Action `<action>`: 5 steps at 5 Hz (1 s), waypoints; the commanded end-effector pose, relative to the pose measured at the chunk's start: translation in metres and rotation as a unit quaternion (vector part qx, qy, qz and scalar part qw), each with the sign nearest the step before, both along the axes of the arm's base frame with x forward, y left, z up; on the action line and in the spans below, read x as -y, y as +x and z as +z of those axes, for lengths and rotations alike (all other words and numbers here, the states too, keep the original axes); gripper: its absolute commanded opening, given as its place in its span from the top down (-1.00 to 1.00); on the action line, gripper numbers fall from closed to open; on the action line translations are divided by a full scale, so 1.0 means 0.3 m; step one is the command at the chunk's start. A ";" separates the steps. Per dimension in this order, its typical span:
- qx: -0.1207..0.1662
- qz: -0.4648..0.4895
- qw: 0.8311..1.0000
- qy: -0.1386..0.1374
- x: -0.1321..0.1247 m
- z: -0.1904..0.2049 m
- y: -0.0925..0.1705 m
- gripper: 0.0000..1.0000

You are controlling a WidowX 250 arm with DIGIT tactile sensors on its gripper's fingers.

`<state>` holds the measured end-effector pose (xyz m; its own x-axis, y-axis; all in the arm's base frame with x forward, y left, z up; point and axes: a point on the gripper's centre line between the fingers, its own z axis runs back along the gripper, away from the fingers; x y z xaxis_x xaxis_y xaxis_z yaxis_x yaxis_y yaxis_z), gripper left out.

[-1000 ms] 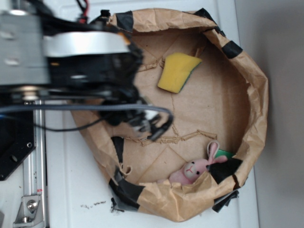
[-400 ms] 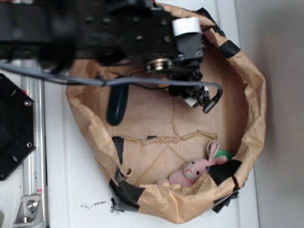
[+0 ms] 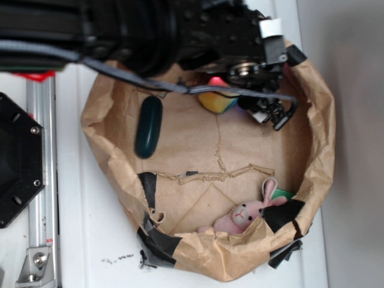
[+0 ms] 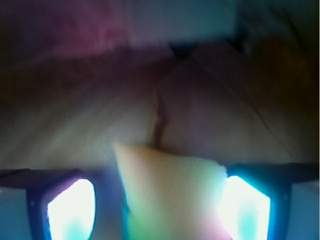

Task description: Grab the green sponge.

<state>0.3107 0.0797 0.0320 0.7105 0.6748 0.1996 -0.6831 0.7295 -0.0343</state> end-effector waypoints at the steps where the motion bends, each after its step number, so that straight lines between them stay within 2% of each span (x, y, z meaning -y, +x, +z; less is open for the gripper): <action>1: 0.013 -0.028 1.000 0.002 -0.003 0.008 0.035 1.00; 2: 0.021 -0.061 0.998 -0.009 0.028 0.051 0.012 1.00; 3: 0.048 -0.110 0.992 -0.024 0.050 0.139 -0.003 1.00; 4: 0.071 -0.164 0.983 -0.041 0.069 0.244 -0.019 1.00; 5: 0.090 -0.212 0.972 -0.044 0.120 0.364 -0.038 1.00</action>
<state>0.2904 0.0358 0.1200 0.9048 0.3623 0.2238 -0.3237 0.9266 -0.1912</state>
